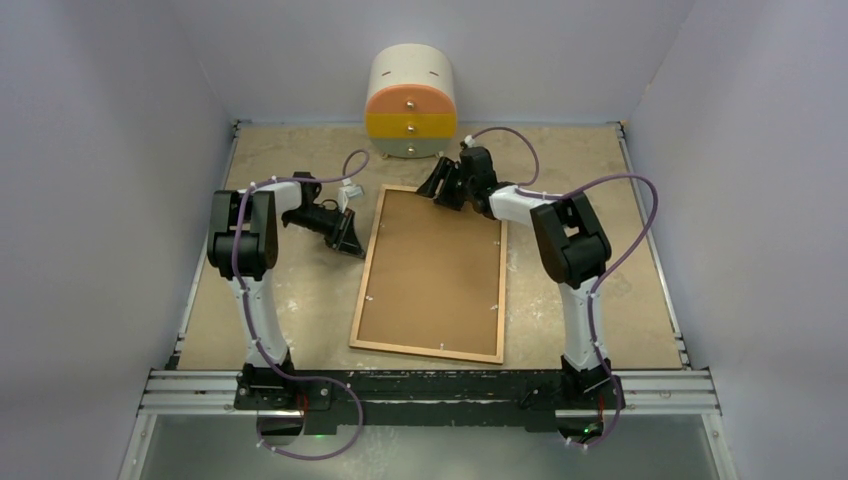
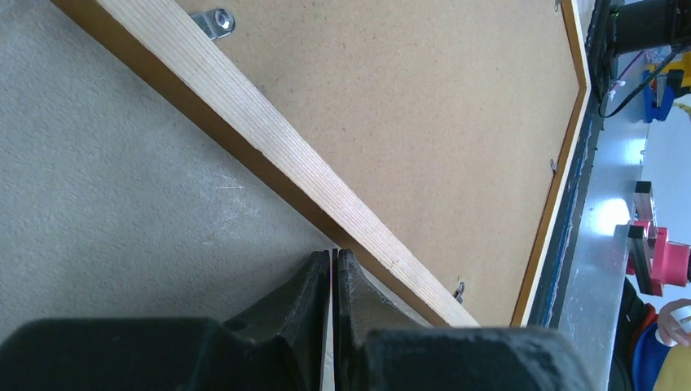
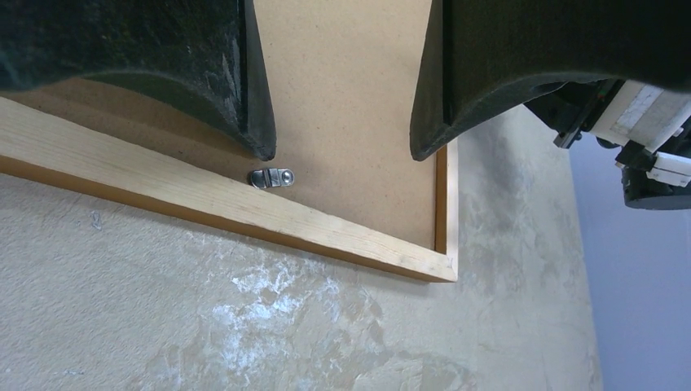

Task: Put the photo into the frame
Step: Install the photo frame at the center of the board.

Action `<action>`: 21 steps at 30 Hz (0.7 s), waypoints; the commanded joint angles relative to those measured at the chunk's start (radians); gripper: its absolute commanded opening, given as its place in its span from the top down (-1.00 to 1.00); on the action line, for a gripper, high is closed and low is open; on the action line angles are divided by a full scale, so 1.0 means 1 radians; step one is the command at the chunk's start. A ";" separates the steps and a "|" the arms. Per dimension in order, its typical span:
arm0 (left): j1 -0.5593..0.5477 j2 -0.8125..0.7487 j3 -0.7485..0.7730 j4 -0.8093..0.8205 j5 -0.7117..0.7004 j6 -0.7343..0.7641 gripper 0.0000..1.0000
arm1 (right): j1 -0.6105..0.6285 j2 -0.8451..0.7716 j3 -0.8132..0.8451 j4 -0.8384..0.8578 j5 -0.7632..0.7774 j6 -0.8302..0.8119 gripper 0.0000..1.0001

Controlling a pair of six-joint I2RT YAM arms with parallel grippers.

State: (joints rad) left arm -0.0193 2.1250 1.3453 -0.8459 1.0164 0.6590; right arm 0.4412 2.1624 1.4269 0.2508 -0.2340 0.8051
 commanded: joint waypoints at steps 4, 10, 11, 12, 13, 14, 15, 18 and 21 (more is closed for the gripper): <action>0.003 -0.011 -0.008 0.007 -0.015 0.047 0.81 | 0.002 0.027 0.021 0.009 0.041 0.000 -0.22; 0.003 -0.010 -0.002 0.000 -0.013 0.054 0.81 | 0.002 0.033 0.025 0.022 0.038 0.000 -0.15; 0.002 -0.009 -0.001 -0.003 -0.013 0.056 0.81 | 0.002 0.034 0.026 0.024 0.035 -0.002 -0.14; 0.001 -0.008 0.001 -0.005 -0.012 0.058 0.81 | 0.002 0.036 0.027 0.024 0.033 -0.003 -0.14; 0.002 -0.008 0.003 -0.010 -0.011 0.061 0.81 | 0.002 0.037 0.030 0.027 0.032 -0.005 -0.13; 0.002 -0.008 0.006 -0.015 -0.010 0.065 0.81 | 0.002 0.038 0.030 0.033 0.030 -0.004 -0.13; 0.001 -0.008 0.008 -0.020 -0.011 0.070 0.81 | 0.002 0.041 0.033 0.036 0.027 -0.004 -0.12; 0.002 -0.008 0.014 -0.035 -0.009 0.079 0.81 | 0.002 0.048 0.039 0.060 0.026 -0.005 -0.11; 0.001 -0.007 0.015 -0.036 -0.008 0.081 0.81 | 0.002 0.055 0.049 0.074 0.030 -0.008 -0.11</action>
State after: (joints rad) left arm -0.0193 2.1250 1.3441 -0.8665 1.0168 0.6933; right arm 0.4412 2.1929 1.4399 0.3050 -0.2226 0.8089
